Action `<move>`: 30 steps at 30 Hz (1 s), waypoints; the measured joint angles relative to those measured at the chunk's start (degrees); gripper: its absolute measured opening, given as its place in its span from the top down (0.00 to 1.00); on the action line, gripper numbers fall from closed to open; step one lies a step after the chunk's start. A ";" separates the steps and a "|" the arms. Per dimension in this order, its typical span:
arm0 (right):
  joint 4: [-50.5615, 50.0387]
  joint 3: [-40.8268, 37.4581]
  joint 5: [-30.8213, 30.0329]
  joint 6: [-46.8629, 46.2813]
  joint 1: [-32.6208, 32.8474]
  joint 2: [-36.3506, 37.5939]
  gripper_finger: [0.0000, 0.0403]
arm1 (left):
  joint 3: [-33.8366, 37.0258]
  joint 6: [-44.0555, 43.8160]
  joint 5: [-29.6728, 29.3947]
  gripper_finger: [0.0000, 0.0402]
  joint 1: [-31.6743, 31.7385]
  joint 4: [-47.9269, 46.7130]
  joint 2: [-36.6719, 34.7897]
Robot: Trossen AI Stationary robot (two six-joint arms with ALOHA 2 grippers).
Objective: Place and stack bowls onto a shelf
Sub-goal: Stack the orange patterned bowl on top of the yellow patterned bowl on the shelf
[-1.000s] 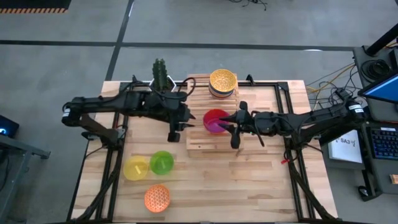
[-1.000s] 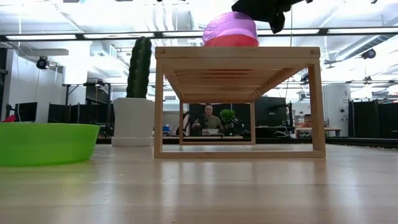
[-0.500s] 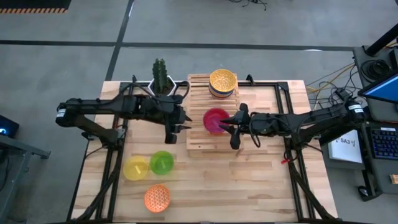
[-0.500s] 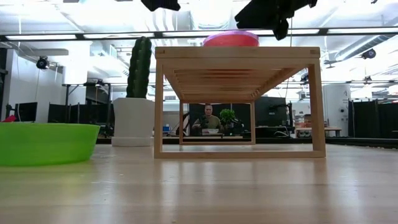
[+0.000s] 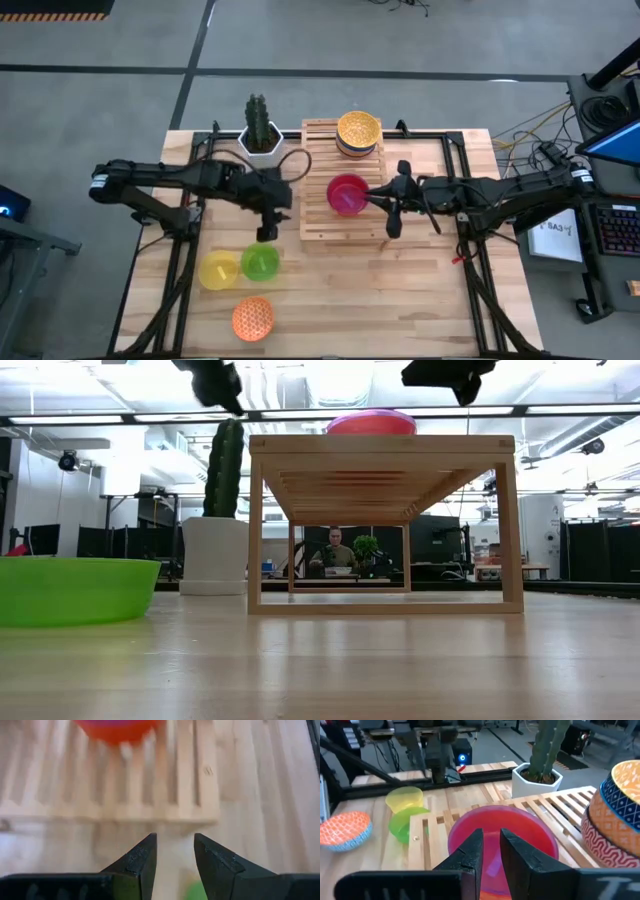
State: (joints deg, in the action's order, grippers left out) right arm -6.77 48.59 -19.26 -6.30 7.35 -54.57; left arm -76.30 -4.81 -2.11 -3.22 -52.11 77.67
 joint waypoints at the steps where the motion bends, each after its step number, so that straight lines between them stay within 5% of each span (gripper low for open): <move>1: -0.30 0.01 0.06 0.91 0.00 0.05 0.87 | 0.71 -1.73 0.37 0.72 -0.93 -0.77 0.00; 12: 0.31 0.01 0.04 7.97 0.00 -0.30 0.87 | 10.36 -20.83 10.61 0.72 -11.67 -2.93 0.16; 23: 1.69 0.01 5.84 6.90 0.04 -0.42 0.87 | 12.00 -43.40 11.82 0.74 -24.18 0.99 2.05; 30: 2.36 0.01 8.09 6.94 0.71 -0.98 0.87 | 11.38 -54.15 11.85 0.69 -34.04 2.50 9.26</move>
State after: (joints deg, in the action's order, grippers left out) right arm -4.41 48.60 -11.17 0.64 8.07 -55.56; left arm -64.92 -58.95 9.74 -37.26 -49.61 86.93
